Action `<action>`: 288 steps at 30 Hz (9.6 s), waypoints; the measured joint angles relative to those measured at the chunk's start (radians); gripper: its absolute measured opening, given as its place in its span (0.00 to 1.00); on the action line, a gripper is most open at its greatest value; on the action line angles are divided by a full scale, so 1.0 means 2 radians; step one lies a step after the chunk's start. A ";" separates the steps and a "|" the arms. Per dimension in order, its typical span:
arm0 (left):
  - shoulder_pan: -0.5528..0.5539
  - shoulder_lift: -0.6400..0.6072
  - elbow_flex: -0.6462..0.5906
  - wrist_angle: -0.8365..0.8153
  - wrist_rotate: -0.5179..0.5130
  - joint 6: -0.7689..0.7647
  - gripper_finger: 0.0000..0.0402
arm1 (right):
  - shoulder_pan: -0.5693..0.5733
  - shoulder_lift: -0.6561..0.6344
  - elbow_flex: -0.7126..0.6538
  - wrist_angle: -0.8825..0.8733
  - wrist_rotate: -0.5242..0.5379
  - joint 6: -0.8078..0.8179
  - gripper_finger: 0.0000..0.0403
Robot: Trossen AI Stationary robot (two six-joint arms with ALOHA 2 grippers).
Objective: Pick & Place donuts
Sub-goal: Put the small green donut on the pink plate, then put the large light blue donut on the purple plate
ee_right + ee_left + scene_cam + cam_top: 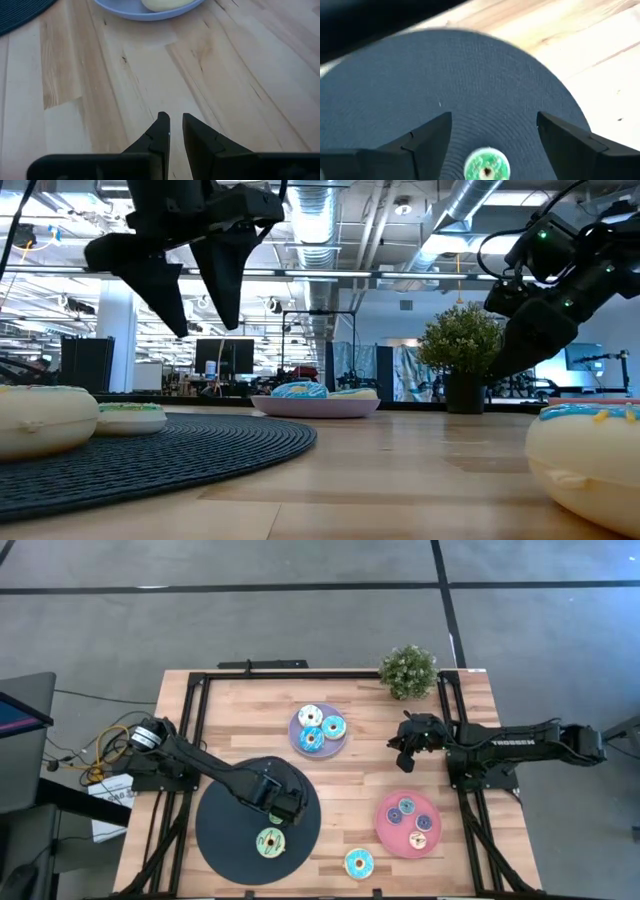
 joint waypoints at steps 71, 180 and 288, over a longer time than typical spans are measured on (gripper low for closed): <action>0.022 0.092 -0.001 0.059 0.195 0.013 0.97 | 0.000 0.001 0.001 -0.004 -0.011 0.001 0.10; 0.071 0.384 0.471 0.306 0.132 0.530 0.60 | -0.047 0.001 0.000 -0.053 0.057 0.037 0.10; 0.123 -0.315 -0.406 0.606 0.047 0.659 0.00 | 0.117 0.025 0.116 0.053 0.091 0.068 0.60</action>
